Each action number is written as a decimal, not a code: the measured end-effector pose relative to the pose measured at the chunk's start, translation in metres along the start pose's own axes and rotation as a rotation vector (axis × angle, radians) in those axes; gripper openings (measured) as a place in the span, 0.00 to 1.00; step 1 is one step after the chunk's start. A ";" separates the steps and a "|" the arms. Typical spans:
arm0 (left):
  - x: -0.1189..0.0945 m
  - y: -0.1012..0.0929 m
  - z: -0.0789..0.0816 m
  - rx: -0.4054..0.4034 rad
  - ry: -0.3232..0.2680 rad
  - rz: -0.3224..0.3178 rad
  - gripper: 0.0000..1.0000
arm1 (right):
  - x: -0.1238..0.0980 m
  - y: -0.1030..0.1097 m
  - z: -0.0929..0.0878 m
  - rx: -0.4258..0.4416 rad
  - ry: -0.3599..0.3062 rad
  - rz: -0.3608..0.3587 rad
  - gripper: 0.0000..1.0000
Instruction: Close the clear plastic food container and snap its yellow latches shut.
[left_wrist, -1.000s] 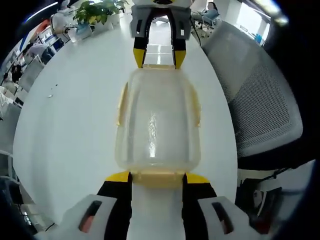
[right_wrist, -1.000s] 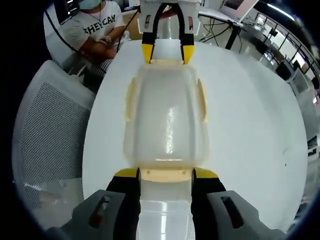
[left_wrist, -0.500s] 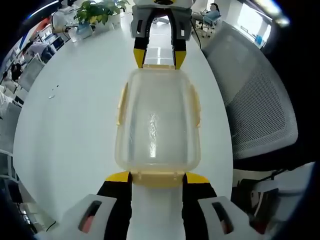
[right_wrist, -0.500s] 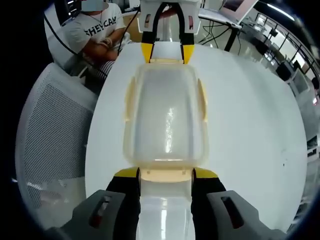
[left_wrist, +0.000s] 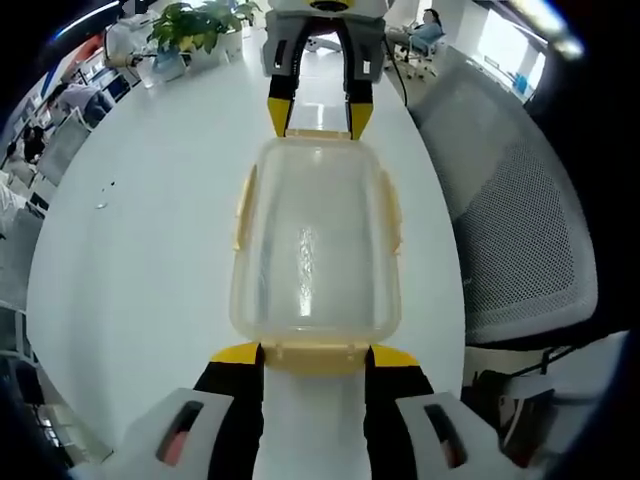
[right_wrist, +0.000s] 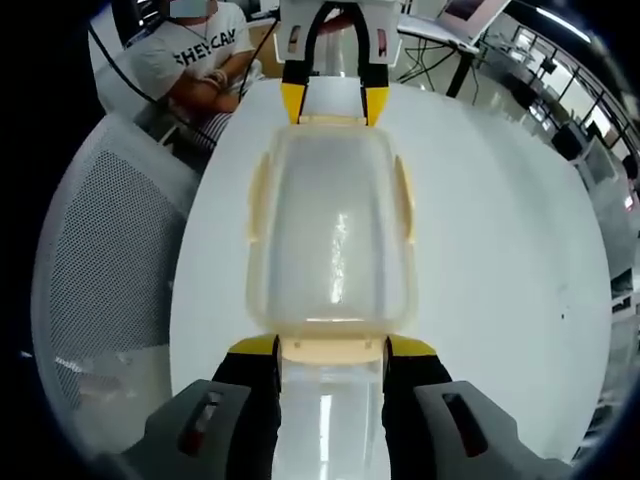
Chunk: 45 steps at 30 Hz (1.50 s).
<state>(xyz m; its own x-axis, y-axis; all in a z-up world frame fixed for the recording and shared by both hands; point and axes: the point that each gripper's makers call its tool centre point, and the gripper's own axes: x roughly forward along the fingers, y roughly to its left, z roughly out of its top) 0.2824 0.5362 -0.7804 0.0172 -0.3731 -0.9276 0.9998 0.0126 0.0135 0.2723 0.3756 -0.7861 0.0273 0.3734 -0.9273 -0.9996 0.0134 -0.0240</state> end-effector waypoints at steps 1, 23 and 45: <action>0.002 -0.001 0.003 -0.002 -0.002 -0.004 0.34 | -0.001 0.000 -0.002 0.001 -0.002 0.000 0.36; 0.027 -0.005 0.066 -0.005 -0.006 -0.005 0.34 | -0.026 0.002 -0.065 0.006 0.000 0.003 0.36; 0.053 -0.007 0.122 -0.003 -0.002 -0.017 0.34 | -0.046 0.005 -0.123 0.022 0.003 0.010 0.36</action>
<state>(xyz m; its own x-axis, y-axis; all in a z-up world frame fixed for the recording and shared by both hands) 0.2770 0.4034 -0.7841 0.0004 -0.3750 -0.9270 1.0000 0.0090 -0.0032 0.2654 0.2441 -0.7892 0.0174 0.3708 -0.9286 -0.9995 0.0302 -0.0067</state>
